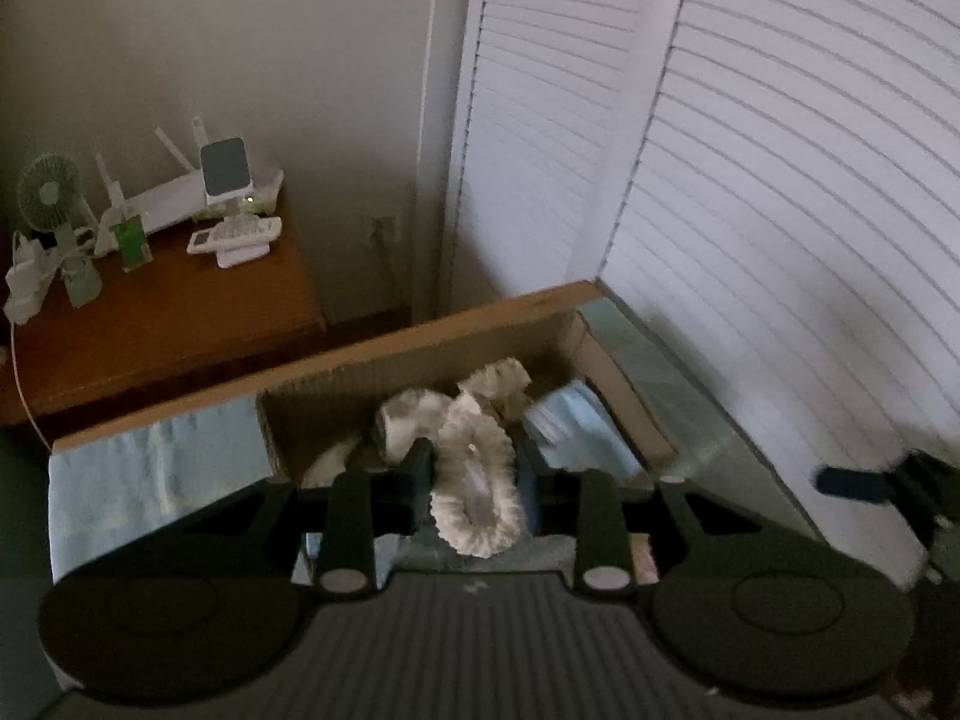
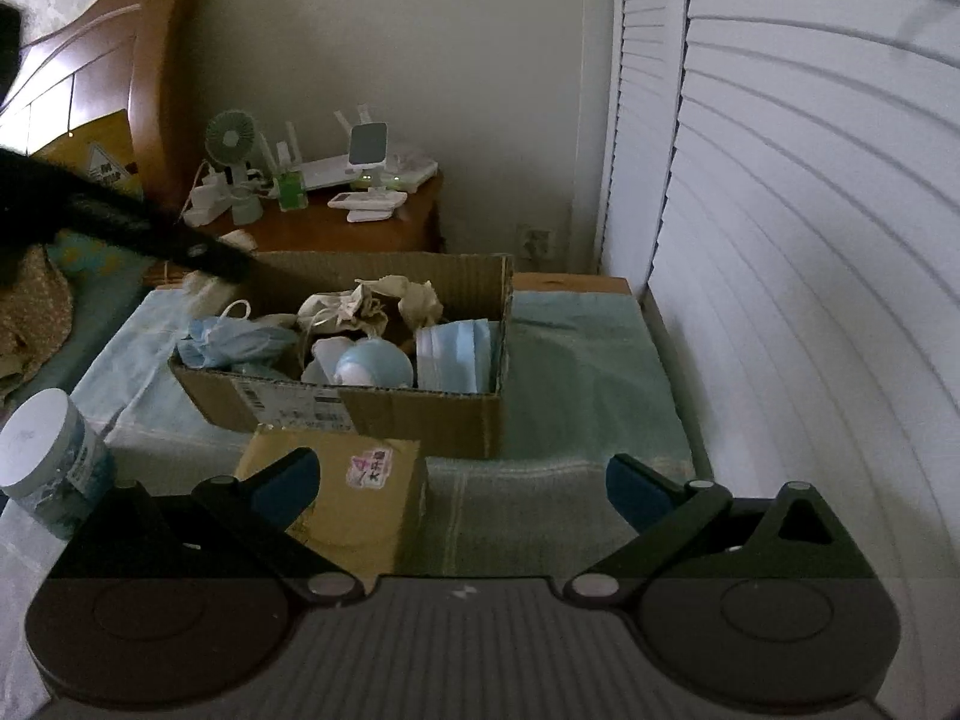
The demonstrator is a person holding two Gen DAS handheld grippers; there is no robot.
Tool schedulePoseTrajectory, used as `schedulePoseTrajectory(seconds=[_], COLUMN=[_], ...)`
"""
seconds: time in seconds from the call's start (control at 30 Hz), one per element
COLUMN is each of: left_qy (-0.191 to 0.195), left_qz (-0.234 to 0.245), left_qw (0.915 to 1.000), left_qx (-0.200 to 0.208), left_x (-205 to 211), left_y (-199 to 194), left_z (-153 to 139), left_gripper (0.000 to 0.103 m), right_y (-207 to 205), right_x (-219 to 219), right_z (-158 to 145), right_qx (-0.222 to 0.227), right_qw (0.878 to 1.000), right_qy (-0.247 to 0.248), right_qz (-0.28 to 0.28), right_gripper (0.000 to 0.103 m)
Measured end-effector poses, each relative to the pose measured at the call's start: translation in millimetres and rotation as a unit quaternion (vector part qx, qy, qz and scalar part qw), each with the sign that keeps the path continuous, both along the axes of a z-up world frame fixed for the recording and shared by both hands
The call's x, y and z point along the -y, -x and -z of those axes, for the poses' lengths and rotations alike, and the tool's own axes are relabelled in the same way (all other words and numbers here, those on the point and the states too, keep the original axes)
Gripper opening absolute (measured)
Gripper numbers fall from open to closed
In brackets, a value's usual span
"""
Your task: Organize soft objects
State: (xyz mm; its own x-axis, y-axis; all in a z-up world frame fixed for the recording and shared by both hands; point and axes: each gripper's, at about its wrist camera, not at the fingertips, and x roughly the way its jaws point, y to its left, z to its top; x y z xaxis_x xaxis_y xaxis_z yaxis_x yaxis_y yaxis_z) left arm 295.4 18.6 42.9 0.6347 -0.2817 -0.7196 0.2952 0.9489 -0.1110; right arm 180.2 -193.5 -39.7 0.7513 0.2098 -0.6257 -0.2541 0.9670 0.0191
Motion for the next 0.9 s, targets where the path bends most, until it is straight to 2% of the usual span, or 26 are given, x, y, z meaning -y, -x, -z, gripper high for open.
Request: schedulePoseTrajectory(seconds=[0.03, 0.07, 0.1, 0.13, 0.17, 0.23, 0.37, 0.47, 0.67, 0.8, 0.9], left_qy=[0.0, -0.001, -0.003, -0.004, -0.006, -0.008, -0.007, -0.01, -0.048, -0.072, -0.049], left_qz=[-0.005, -0.011, -0.016, -0.023, -0.027, -0.032, -0.05, -0.066, -0.089, -0.117, -0.138], left_qw=[1.0, 0.9999, 0.9999, 0.9997, 0.9995, 0.9989, 0.9973, 0.9946, 0.9885, 0.9858, 0.9867], left_qx=[0.003, 0.003, 0.004, 0.01, 0.017, 0.033, 0.053, 0.079, 0.113, 0.096, 0.071], left_x=[1, 2, 2, 3, 3, 1, -3, -6, -4, -1, -3], left_y=[-4, -7, -9, -9, -7, -1, 15, 37, 85, 112, 131], left_z=[2, 3, 5, 6, 7, 8, 2, -3, -2, 3, 5], left_gripper=[0.038, 0.051, 0.058, 0.073, 0.083, 0.091, 0.099, 0.102, 0.102, 0.102, 0.102], right_y=[2, 3, 4, 6, 8, 12, 17, 21, 28, 33, 40], right_x=[0, -1, -1, 0, -1, -1, -2, -4, -6, -9, -13], right_z=[-1, -3, -4, -6, -7, -10, -17, -20, -23, -26, -27], right_qx=[0.003, 0.005, 0.008, 0.01, 0.012, 0.018, 0.023, 0.022, 0.009, -0.006, -0.014], right_qw=[1.0, 1.0, 1.0, 1.0, 1.0, 1.0, 1.0, 1.0, 1.0, 0.999, 0.999], right_qy=[0.002, 0.003, 0.003, 0.004, 0.005, 0.004, -0.003, -0.005, -0.005, -0.007, -0.003], right_qz=[0.001, 0.0, -0.001, -0.002, -0.003, -0.005, -0.007, -0.004, 0.018, 0.039, 0.052], right_gripper=[0.103, 0.103, 0.103, 0.103, 0.103, 0.103, 0.103, 0.103, 0.103, 0.103, 0.103])
